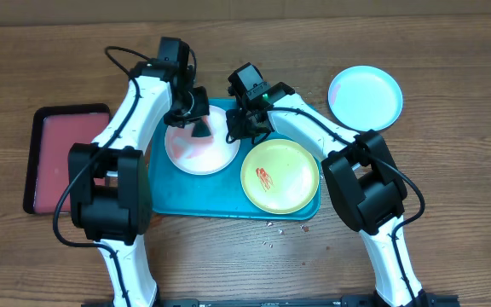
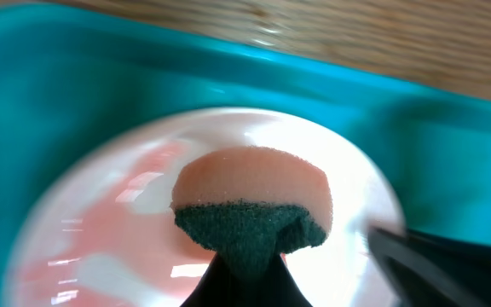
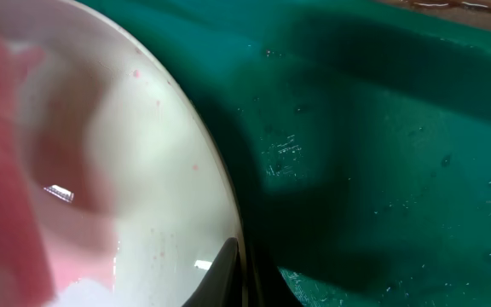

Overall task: Clean dirty plates on tray and stack at the side
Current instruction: 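Scrub the white plate with the sponge while the right gripper holds it, then return the sponge to the basin and lift the white plate with the right gripper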

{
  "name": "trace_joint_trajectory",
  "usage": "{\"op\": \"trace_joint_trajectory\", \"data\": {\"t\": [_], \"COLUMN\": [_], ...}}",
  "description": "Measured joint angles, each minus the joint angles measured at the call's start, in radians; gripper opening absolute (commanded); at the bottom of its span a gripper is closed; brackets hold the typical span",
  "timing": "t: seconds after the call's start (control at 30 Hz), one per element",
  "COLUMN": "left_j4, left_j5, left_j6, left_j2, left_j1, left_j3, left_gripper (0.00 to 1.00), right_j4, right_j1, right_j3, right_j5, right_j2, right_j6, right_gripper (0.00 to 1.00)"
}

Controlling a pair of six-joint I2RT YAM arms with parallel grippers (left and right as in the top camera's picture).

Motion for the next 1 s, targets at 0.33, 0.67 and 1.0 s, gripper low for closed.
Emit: {"op": "trace_joint_trajectory", "data": {"t": [0.33,0.67,1.0], "left_j4": [-0.064,-0.175,-0.134], "left_j5": [-0.116,-0.354,-0.184], "left_j6": [0.007,-0.089,-0.126], "left_j2": [0.079,0.067,-0.214], "left_j1": [-0.030,0.056,0.259], "left_j3": [0.000,0.005,0.003], "left_gripper": [0.04,0.04,0.04], "right_j4": [-0.008,-0.002,-0.137], "right_j1": [0.000,0.005,0.003], "right_j3": [0.000,0.000,0.090], "right_j5": [0.000,-0.012,0.056], "right_j2": [0.000,0.000,0.002], "right_j6": [0.000,0.000,-0.077], "right_gripper": [0.04,0.04,0.04]}}
